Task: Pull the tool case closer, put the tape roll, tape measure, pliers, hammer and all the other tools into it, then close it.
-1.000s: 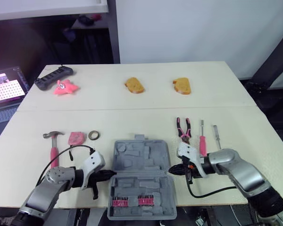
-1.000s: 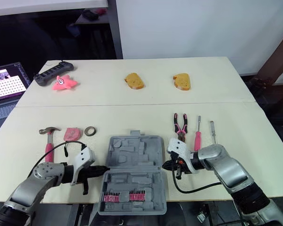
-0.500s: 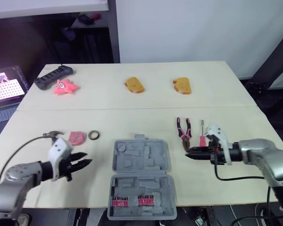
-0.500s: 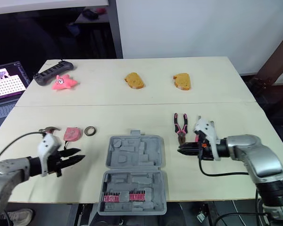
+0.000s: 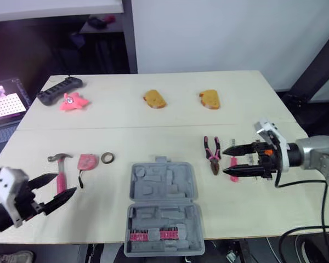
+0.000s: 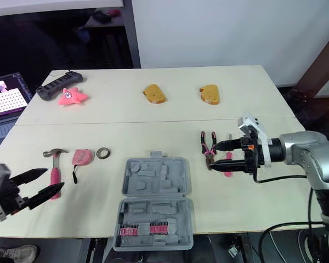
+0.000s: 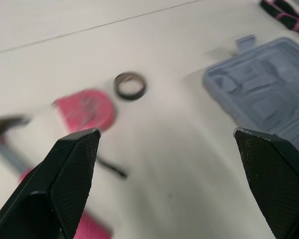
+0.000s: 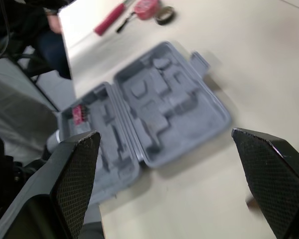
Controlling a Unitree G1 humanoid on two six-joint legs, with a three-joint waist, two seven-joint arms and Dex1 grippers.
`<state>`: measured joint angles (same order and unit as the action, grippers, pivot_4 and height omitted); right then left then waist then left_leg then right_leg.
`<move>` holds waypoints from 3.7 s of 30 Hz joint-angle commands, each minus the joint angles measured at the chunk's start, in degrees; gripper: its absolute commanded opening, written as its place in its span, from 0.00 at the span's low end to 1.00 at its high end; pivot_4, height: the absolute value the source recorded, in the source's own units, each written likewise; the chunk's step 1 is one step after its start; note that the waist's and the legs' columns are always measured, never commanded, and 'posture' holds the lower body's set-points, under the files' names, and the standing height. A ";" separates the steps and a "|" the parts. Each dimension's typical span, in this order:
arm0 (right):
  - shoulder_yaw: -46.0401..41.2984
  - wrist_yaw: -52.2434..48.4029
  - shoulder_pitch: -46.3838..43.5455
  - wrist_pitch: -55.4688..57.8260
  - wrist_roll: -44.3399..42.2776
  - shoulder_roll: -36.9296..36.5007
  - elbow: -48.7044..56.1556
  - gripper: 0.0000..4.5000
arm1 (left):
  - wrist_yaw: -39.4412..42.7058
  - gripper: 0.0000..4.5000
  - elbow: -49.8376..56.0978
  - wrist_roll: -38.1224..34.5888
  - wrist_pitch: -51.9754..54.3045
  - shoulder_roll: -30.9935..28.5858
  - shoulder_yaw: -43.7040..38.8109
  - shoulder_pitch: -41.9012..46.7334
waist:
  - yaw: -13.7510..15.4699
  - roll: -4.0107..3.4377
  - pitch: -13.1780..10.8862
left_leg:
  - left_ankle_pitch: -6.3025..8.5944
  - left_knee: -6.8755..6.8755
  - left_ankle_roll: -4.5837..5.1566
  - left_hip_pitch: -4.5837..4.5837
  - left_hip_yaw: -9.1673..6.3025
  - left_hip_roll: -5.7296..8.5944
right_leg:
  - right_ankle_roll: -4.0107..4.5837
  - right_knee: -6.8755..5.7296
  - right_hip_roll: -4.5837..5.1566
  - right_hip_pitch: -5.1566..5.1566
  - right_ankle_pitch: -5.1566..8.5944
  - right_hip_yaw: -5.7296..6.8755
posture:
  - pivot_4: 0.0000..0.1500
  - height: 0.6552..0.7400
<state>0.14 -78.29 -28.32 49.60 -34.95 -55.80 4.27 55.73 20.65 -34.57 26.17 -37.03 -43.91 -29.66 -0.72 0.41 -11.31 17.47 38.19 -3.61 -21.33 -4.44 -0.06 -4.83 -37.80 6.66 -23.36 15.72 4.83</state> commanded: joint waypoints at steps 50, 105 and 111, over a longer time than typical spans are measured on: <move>-5.87 14.45 -4.06 6.40 -3.91 -0.61 16.13 0.99 | -26.52 1.00 -19.92 21.01 5.34 7.02 41.36 41.91 | 1.27 0.11 0.04 | 0.01 0.00 0.03 -0.08 0.04 0.00 | -0.13 0.31 -0.08 0.04 -0.25 -0.02 | 1.00 1.00; -3.10 15.32 -2.12 4.92 -4.71 -1.50 16.28 1.00 | -21.64 0.02 -3.90 17.85 24.91 2.42 43.73 33.14 | 1.41 0.10 0.04 | 0.00 0.02 0.02 -0.08 0.03 0.01 | -0.16 0.34 -0.05 0.08 -0.29 -0.02 | 1.00 1.00; -3.90 16.91 -0.70 5.09 -5.52 -0.66 17.41 1.00 | -20.01 0.55 -3.85 16.98 24.46 1.02 43.09 34.04 | 1.38 0.10 0.04 | 0.00 0.02 0.02 -0.07 0.03 0.01 | -0.16 0.33 -0.06 0.08 -0.29 -0.02 | 1.00 1.00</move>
<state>-2.25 -61.91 -29.22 55.00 -39.56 -56.75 19.71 35.32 16.12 -17.66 50.81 -34.85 -0.40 4.28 0.67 0.51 -11.27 17.47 38.20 -3.59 -21.40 -4.41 -0.05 -4.99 -37.46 6.60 -23.28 15.43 4.81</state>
